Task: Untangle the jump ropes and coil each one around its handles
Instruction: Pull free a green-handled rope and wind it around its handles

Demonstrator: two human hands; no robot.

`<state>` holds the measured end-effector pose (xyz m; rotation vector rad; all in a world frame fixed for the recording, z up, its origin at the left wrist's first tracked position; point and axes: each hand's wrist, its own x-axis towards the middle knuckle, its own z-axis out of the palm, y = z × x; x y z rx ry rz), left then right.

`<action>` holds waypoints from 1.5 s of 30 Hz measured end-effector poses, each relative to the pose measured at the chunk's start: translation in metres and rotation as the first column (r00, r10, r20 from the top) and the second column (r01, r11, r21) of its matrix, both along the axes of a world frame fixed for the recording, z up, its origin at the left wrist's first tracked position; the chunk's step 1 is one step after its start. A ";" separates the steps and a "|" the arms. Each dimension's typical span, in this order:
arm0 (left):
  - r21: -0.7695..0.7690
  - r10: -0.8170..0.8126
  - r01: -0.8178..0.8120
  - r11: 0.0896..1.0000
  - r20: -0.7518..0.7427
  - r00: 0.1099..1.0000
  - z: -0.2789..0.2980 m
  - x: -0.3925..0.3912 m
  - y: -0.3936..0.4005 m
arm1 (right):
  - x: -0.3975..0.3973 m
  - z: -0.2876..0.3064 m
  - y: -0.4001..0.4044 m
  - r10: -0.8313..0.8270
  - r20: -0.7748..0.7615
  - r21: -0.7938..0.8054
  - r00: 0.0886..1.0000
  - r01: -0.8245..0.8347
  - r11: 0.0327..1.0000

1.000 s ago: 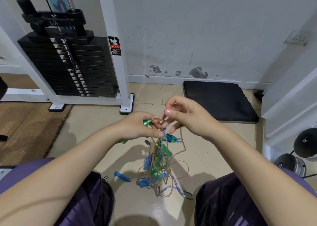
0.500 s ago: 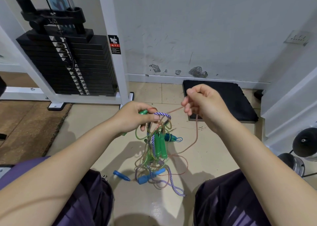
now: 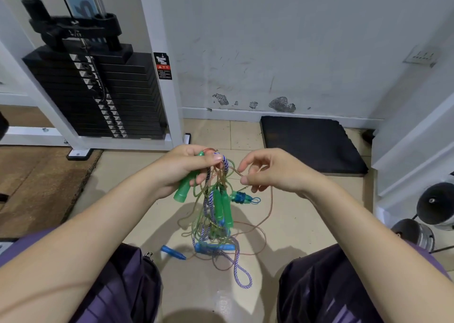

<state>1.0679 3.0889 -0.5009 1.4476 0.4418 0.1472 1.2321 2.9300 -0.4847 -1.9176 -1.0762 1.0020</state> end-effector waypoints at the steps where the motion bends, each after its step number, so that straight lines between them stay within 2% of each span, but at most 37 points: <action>1: -0.008 -0.005 0.005 1.000 0.003 1.000 0.000 0.000 -0.001 | -0.002 -0.002 0.001 0.007 0.027 -0.004 1.000 -0.007 1.000; 8: -0.034 -0.029 0.028 0.999 -0.021 0.999 -0.001 0.003 -0.006 | -0.012 -0.008 0.008 0.089 0.161 -0.048 0.983 -0.082 0.995; 10: 0.007 -0.014 0.014 1.000 -0.044 0.999 -0.001 0.002 -0.006 | -0.010 -0.008 0.009 0.083 0.227 -0.063 0.970 -0.071 0.996; 14: 0.131 0.012 0.002 0.991 -0.107 0.994 -0.003 0.001 -0.002 | -0.009 -0.004 0.010 0.018 0.198 -0.023 0.980 -0.014 1.000; 19: 0.211 0.023 0.002 0.978 -0.115 0.993 -0.004 0.001 0.001 | -0.013 0.001 0.009 0.054 0.276 -0.060 0.960 -0.039 0.997; 21: 0.266 0.012 0.025 0.964 -0.135 0.991 -0.005 0.001 0.001 | -0.011 -0.001 0.011 0.009 0.297 -0.028 0.955 -0.001 1.000; 24: 0.312 0.002 0.051 0.949 -0.165 0.986 -0.008 0.001 -0.004 | -0.012 -0.002 0.011 -0.061 0.190 0.109 0.980 0.041 0.993; 28: 0.399 -0.003 0.109 0.910 -0.257 0.966 -0.016 0.002 -0.005 | -0.016 0.003 0.010 -0.039 -0.026 0.286 0.999 0.045 0.957; 31: 0.495 0.056 0.112 0.862 -0.314 0.948 -0.016 0.002 -0.001 | -0.011 0.006 0.010 -0.024 -0.250 0.394 0.968 0.124 0.911; 33: 0.430 0.030 0.115 0.896 -0.316 0.948 -0.011 0.001 -0.003 | -0.005 0.010 0.008 -0.049 -0.354 0.397 0.934 0.198 0.896; 35: 0.336 0.039 0.049 0.940 -0.250 0.967 -0.003 0.002 -0.007 | -0.002 0.009 0.007 -0.063 -0.347 0.378 0.936 0.201 0.904; 39: 0.300 0.155 -0.100 0.949 -0.166 0.974 0.000 0.005 -0.011 | -0.006 0.002 0.007 0.007 -0.292 0.314 0.957 0.089 0.945; 42: 0.295 0.088 -0.023 0.955 -0.209 0.974 -0.004 0.006 -0.019 | -0.014 0.001 0.010 0.035 -0.317 0.330 0.948 0.076 0.941; 45: 0.287 0.033 0.035 0.957 -0.227 0.973 -0.005 0.008 -0.021 | -0.013 0.004 0.009 -0.028 -0.361 0.371 0.932 0.171 0.913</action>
